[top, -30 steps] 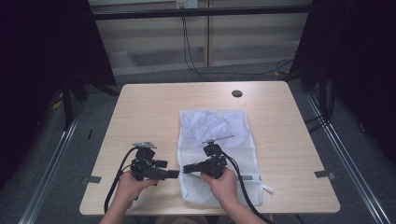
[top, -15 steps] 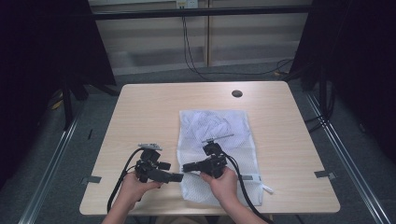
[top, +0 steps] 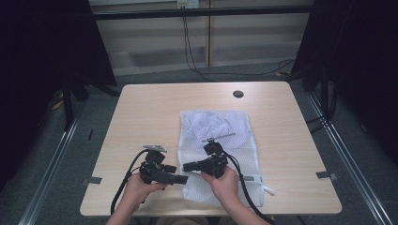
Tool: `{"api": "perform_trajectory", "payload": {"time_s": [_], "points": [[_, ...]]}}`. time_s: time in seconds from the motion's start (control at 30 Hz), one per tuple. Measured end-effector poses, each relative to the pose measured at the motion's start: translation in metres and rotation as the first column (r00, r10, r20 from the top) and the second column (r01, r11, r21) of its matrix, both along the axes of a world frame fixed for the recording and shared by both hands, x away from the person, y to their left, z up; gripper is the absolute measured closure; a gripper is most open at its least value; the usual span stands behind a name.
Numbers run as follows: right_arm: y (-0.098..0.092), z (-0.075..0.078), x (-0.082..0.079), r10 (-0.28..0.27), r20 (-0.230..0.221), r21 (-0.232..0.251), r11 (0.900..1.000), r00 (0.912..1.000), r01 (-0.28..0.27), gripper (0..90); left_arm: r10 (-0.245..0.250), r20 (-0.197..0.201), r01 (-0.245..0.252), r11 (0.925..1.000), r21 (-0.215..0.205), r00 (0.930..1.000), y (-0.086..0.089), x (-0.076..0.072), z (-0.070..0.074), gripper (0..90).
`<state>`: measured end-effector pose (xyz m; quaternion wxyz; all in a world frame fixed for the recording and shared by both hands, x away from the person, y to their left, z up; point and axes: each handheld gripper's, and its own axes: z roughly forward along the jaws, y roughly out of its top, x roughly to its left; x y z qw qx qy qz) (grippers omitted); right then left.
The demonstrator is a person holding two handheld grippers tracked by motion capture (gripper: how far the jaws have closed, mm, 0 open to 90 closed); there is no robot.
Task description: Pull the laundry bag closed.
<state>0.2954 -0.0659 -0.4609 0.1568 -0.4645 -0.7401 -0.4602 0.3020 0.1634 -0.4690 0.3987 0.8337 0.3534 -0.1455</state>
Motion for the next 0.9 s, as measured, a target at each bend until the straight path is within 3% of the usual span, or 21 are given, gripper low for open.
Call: {"api": "perform_trajectory", "payload": {"time_s": [0.2,0.33,0.53,0.9], "points": [[0.000,0.001,0.000,0.000,0.002,0.002,1.000,1.0000,0.000,86.5,0.012,-0.020,-0.012,0.9999,-0.003,0.9997,-0.007,-0.001,-0.001,26.8],[0.000,0.002,-0.001,-0.004,0.005,0.004,1.000,1.0000,0.004,86.6,-0.013,-0.012,0.013,0.9999,-0.005,0.9998,-0.008,-0.001,0.000,33.1],[0.000,0.002,-0.001,-0.005,0.010,0.004,1.000,0.9999,0.005,86.6,-0.008,-0.016,0.008,1.0000,0.002,0.9998,-0.010,-0.001,0.000,40.3],[-0.001,0.003,-0.001,-0.004,0.011,0.003,1.000,0.9999,0.004,86.6,-0.006,-0.028,0.006,0.9999,-0.010,0.9996,-0.012,-0.001,0.002,62.7]]}}
